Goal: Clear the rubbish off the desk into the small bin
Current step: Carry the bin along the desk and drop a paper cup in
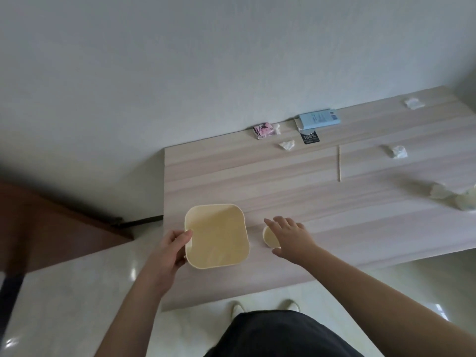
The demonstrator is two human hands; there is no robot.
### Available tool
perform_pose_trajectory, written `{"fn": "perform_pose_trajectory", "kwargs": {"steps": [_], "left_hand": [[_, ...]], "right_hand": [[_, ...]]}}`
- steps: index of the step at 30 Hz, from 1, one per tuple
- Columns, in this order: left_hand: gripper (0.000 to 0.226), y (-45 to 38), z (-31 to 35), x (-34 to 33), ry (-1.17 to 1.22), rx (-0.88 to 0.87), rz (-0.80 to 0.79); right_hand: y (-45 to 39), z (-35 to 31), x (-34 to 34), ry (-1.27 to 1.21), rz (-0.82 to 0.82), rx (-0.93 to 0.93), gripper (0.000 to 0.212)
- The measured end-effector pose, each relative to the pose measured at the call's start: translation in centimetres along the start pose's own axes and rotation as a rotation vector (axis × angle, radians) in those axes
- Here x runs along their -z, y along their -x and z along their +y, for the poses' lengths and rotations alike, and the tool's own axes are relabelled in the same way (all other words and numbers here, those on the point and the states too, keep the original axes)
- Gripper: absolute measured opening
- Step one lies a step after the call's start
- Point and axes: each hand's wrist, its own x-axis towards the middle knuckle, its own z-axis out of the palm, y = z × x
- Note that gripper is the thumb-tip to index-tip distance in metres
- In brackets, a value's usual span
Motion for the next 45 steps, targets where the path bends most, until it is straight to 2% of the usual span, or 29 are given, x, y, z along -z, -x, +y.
{"fn": "perform_pose_trajectory", "kwargs": {"steps": [6,11,17,24,30,36,42,45], "left_hand": [[0.019,0.6,-0.3,0.3,0.007,-0.040,0.012],[0.012,0.1,-0.4,-0.2,-0.017,-0.074,0.003],[0.017,-0.6,0.3,-1.0,-0.044,-0.101,-0.026],[0.019,-1.0,0.9,-1.0,-0.058,-0.118,-0.060],[0.018,-1.4,1.0,-0.8,-0.080,-0.157,-0.114],[0.043,-1.4,1.5,-0.2,-0.187,-0.250,-0.152],[0.042,-1.4,2.0,0.8,-0.193,-0.257,-0.188],[0.045,-1.5,2.2,1.4,-0.194,-0.251,-0.205]], "right_hand": [[0.7,0.2,1.6,-0.056,0.032,-0.044,0.078],[2.8,-0.8,6.2,-0.225,0.204,-0.043,0.076],[5.9,-4.4,10.5,-0.364,0.435,0.043,0.071],[7.2,-8.4,11.7,-0.434,0.498,0.103,0.065],[6.0,-11.7,10.0,-0.449,0.340,0.196,0.076],[3.9,-13.7,8.6,-0.359,0.222,0.130,0.080],[2.0,-15.5,8.1,-0.389,0.135,0.068,0.090],[1.2,-16.5,8.0,-0.385,0.109,0.036,0.084]]}}
